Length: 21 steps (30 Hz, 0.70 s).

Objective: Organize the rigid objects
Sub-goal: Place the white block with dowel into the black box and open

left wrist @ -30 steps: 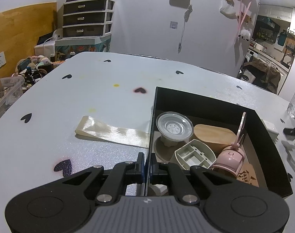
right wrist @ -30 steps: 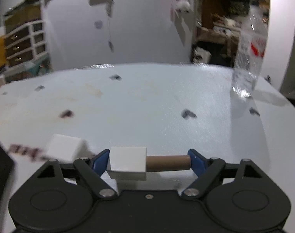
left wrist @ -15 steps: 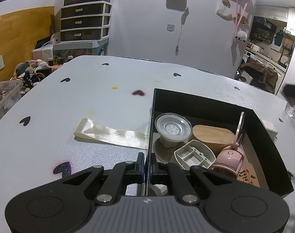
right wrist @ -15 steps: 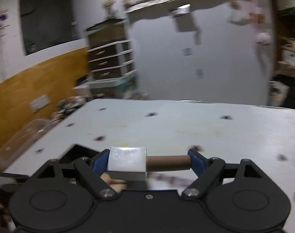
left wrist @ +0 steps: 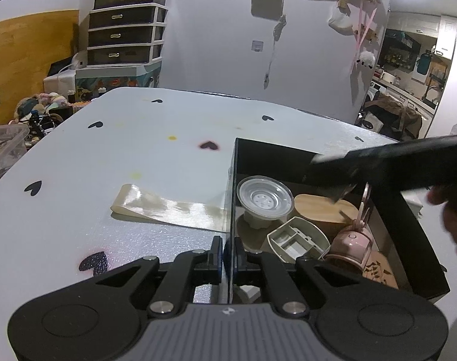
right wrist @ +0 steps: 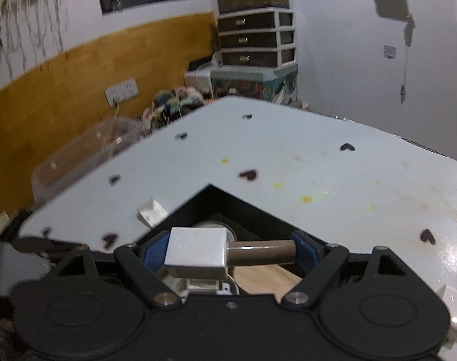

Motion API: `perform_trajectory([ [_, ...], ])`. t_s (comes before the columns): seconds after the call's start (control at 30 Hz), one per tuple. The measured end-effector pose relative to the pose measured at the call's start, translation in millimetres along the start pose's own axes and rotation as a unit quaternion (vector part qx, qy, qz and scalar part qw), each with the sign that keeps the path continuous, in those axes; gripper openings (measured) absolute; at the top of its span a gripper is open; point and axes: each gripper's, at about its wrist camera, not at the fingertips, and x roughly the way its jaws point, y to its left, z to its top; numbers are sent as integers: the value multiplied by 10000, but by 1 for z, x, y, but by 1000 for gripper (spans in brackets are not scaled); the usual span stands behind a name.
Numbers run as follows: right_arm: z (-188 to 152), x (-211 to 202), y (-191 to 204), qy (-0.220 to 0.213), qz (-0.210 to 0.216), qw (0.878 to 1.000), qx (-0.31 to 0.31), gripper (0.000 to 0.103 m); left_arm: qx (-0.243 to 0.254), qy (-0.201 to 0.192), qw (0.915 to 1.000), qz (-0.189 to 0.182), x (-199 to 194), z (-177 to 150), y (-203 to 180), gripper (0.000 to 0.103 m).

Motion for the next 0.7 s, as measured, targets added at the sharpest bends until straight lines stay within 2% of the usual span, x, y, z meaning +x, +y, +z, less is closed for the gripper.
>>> perform_trajectory([
  [0.17, -11, 22, 2, 453, -207, 9982, -334, 87, -3, 10, 10000, -37, 0, 0, 2, 7],
  [0.27, -14, 16, 0, 372, -148, 9990, -210, 95, -13, 11, 10000, -47, 0, 0, 2, 7],
  [0.5, -21, -11, 1, 140, 32, 9999, 38, 99, -25, 16, 10000, -49, 0, 0, 2, 7],
  [0.7, -32, -26, 8, 160, 54, 9998, 134, 102, -40, 28, 10000, -43, 1, 0, 2, 7],
])
